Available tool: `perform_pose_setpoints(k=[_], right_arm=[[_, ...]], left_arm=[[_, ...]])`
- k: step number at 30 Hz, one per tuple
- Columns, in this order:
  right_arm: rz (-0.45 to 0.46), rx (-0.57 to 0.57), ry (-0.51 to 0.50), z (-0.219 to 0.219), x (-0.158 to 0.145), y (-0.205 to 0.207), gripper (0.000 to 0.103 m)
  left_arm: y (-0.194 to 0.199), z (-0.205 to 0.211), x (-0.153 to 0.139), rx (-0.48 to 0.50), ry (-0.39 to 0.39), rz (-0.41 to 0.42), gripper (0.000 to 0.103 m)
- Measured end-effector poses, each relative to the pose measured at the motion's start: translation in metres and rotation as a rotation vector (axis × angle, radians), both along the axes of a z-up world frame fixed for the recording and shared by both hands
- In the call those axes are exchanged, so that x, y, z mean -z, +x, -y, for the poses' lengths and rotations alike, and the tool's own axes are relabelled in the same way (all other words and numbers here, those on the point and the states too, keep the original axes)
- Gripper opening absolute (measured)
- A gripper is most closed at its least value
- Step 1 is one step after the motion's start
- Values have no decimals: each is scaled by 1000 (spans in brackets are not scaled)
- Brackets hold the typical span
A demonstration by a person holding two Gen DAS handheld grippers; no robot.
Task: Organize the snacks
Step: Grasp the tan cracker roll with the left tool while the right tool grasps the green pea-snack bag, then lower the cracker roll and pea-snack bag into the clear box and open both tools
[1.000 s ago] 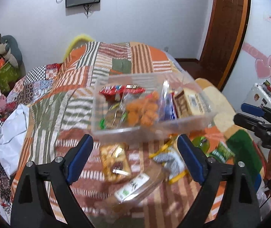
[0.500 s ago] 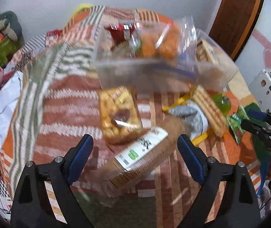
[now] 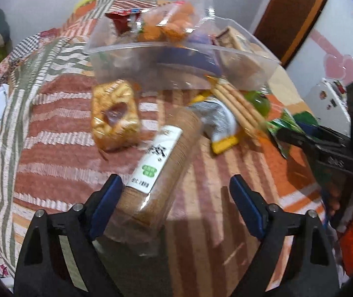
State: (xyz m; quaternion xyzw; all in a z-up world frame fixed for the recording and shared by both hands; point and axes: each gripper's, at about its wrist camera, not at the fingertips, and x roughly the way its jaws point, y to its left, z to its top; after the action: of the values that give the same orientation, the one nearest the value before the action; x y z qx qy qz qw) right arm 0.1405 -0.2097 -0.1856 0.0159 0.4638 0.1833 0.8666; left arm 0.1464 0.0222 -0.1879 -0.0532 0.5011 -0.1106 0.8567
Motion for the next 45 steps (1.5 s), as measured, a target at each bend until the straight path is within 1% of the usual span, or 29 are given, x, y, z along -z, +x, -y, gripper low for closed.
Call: perform_pose_setpoints(k=[1, 4, 7, 11, 15, 17, 18, 20, 21, 24, 26, 29, 32, 35, 40, 45], right_arm=[[-2, 0, 7, 2, 0, -1, 64], [-3, 3, 16, 6, 0, -2, 53], [-2, 5, 15, 9, -1, -4, 42], [-2, 10, 37, 13, -1, -4, 39], [6, 24, 55, 17, -3, -6, 35], [10, 32, 66, 19, -5, -7, 32], [12, 35, 72, 19, -6, -8, 32], [17, 40, 80, 21, -10, -9, 30], [22, 43, 84, 22, -12, -9, 30], [30, 44, 89, 20, -16, -12, 29], [36, 40, 91, 19, -18, -14, 29], [52, 32, 98, 17, -23, -16, 29], [68, 28, 108, 17, -29, -17, 29], [90, 24, 124, 15, -38, -17, 29], [132, 11, 141, 8, -53, -14, 29], [178, -7, 155, -2, -68, -5, 29]], left_arm=[[0, 2, -1, 7, -1, 0, 80], [1, 5, 1, 10, 18, 3, 73], [12, 0, 6, -15, 15, -7, 72], [25, 0, 12, -38, 33, 7, 72], [29, 7, 19, -24, 70, 39, 71], [29, 7, 20, -9, 66, 46, 63], [28, 7, 19, 1, 61, 49, 57], [25, 10, 18, 1, 81, 58, 47], [25, 11, 17, 3, 87, 62, 41], [19, 13, 14, -1, 96, 69, 36], [10, 15, 11, -7, 113, 76, 36], [3, 14, 7, -6, 108, 85, 36], [-6, 12, -6, -21, 113, 117, 36], [-9, 6, -20, -41, 87, 147, 36], [-8, -5, -45, -65, 52, 190, 36], [3, -17, -66, -99, 55, 236, 36]])
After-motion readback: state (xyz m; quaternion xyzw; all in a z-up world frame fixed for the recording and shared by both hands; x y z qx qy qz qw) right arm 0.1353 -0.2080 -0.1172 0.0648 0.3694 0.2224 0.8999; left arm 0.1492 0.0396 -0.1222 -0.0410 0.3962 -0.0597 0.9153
